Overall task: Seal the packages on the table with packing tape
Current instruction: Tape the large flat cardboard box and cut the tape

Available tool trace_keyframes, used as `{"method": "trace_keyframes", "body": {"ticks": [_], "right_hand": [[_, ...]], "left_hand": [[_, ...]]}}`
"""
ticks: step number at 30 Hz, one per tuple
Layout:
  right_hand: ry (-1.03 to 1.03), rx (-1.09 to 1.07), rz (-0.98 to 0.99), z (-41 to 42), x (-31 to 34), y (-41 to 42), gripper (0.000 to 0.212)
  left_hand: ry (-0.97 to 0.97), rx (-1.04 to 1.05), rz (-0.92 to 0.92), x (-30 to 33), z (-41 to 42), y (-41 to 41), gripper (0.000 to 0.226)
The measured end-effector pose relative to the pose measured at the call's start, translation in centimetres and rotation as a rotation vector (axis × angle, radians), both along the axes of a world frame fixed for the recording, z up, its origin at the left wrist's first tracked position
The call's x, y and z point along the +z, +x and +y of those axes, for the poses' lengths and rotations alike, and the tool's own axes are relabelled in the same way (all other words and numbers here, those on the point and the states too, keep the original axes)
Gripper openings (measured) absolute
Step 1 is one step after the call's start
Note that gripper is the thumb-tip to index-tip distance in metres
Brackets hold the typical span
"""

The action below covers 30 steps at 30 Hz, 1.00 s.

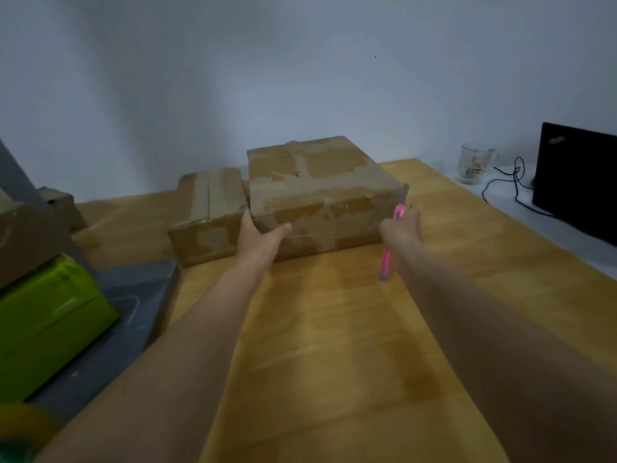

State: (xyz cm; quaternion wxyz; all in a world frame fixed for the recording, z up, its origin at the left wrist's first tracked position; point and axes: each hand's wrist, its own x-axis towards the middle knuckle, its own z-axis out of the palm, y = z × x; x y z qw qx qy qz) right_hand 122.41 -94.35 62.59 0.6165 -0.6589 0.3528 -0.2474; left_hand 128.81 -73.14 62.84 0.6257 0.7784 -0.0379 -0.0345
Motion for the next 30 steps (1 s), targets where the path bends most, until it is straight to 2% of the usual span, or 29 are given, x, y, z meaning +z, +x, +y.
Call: {"method": "trace_keyframes", "body": {"ticks": [2,5,9,13,19,25,30], "right_hand": [[0.001,0.028,0.006,-0.8,0.4,0.7,0.082],[-0.039,0.053,0.013,-1.4,0.4,0.8,0.081],[-0.112,-0.074,-0.001,0.3,-0.2,-1.2,0.072],[-0.142,-0.211,-0.001,3.5,-1.2,-6.1,0.076],[-0.129,-0.295,-0.050,8.2,-1.1,-15.7,0.082],[-0.110,-0.350,-0.110,13.1,-1.5,-22.5,0.073],[-0.133,-0.343,-0.101,16.1,-2.5,-26.3,0.055]], "left_hand": [[-0.022,0.013,-0.004,-0.1,-0.3,0.3,0.083],[-0.064,0.020,-0.013,0.0,-0.1,-0.1,0.085],[-0.020,0.030,-0.088,0.0,0.2,-2.8,0.073],[0.071,0.118,-0.121,-0.3,0.7,-7.5,0.066],[0.147,0.233,-0.130,0.0,3.1,-17.3,0.064],[0.175,0.295,-0.109,0.3,6.4,-24.1,0.057],[0.122,0.425,-0.098,0.4,9.1,-27.6,0.030]]}}
